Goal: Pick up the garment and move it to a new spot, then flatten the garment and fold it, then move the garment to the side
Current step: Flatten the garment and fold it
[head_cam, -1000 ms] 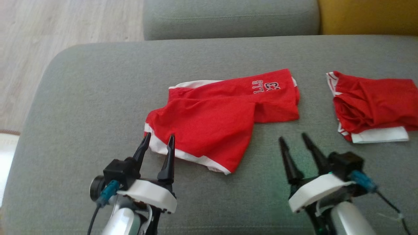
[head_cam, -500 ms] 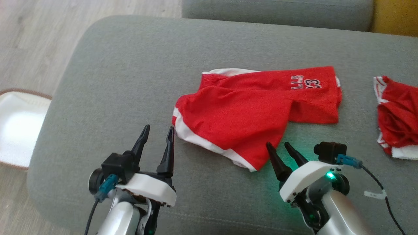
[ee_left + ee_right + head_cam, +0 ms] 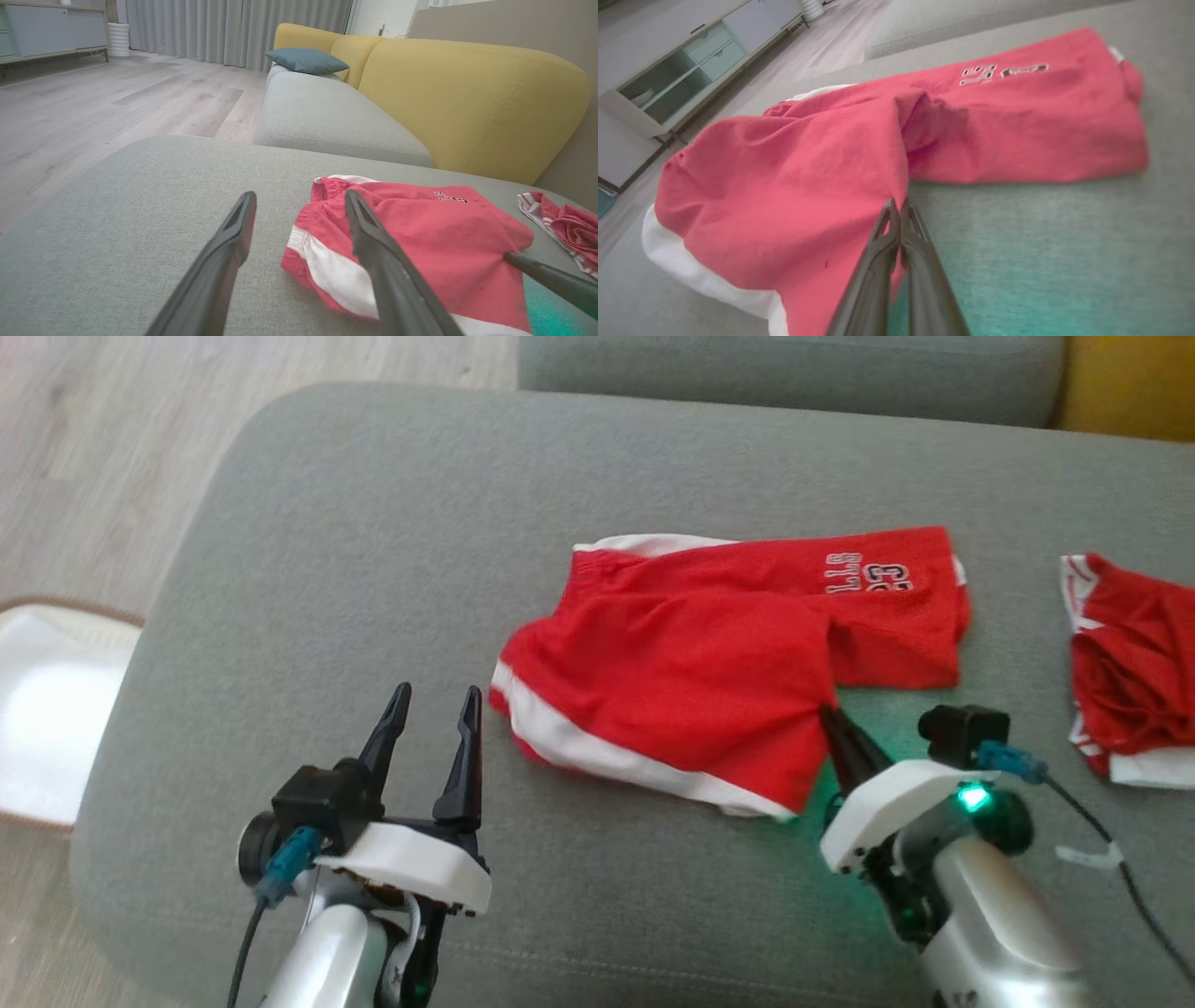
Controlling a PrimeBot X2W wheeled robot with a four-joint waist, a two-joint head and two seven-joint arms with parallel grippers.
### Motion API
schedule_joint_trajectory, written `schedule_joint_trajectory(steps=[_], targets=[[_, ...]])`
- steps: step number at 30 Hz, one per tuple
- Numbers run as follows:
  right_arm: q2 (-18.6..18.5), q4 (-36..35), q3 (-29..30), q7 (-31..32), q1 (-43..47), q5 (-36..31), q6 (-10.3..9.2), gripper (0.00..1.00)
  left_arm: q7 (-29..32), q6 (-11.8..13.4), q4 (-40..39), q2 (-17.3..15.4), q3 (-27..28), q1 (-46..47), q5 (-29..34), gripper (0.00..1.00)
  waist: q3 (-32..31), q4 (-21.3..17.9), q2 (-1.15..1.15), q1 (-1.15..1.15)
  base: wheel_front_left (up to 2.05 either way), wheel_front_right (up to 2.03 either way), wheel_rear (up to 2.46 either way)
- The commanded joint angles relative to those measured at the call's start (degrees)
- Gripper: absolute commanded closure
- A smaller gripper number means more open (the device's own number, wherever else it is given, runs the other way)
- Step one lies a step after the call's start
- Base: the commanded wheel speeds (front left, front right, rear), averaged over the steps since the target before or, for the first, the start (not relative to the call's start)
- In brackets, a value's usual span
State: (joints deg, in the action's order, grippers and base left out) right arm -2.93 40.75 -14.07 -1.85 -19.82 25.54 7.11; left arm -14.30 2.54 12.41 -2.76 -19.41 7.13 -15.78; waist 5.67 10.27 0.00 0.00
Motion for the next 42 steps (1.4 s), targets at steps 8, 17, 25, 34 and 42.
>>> schedule_joint_trajectory(steps=[8,17,25,34,42], targets=[[-8.5,-11.5,6.5,3.9,-1.1,-12.3,0.37,1.00,-0.7,0.6,-2.7,-0.1,2.5,0.6,-0.1,0.00,-2.4,-4.5,0.00,0.00,0.00,0.00,0.00],[-14.1,-23.8,8.8,17.5,0.5,-20.9,0.37,1.00,-0.7,0.7,-3.3,-0.1,1.7,1.3,-0.6,0.00,-0.5,-5.4,0.00,0.00,0.00,0.00,0.00],[-12.4,-18.5,8.2,14.3,1.0,-27.4,0.37,1.00,-0.7,0.4,-2.9,-0.1,1.3,2.4,-0.8,0.00,1.1,-4.0,0.00,0.00,0.00,0.00,0.00],[-3.3,-6.9,14.2,5.7,0.2,-33.6,0.37,0.00,-0.7,-0.1,-1.9,-0.1,1.8,2.2,0.3,0.00,0.6,-4.3,0.00,0.00,0.00,0.00,0.00],[-0.2,-8.6,18.9,-2.1,0.9,-32.7,0.37,0.00,-0.7,-0.6,-2.5,-0.1,3.3,1.4,1.2,0.00,-1.8,-7.4,0.00,0.00,0.00,0.00,0.00]])
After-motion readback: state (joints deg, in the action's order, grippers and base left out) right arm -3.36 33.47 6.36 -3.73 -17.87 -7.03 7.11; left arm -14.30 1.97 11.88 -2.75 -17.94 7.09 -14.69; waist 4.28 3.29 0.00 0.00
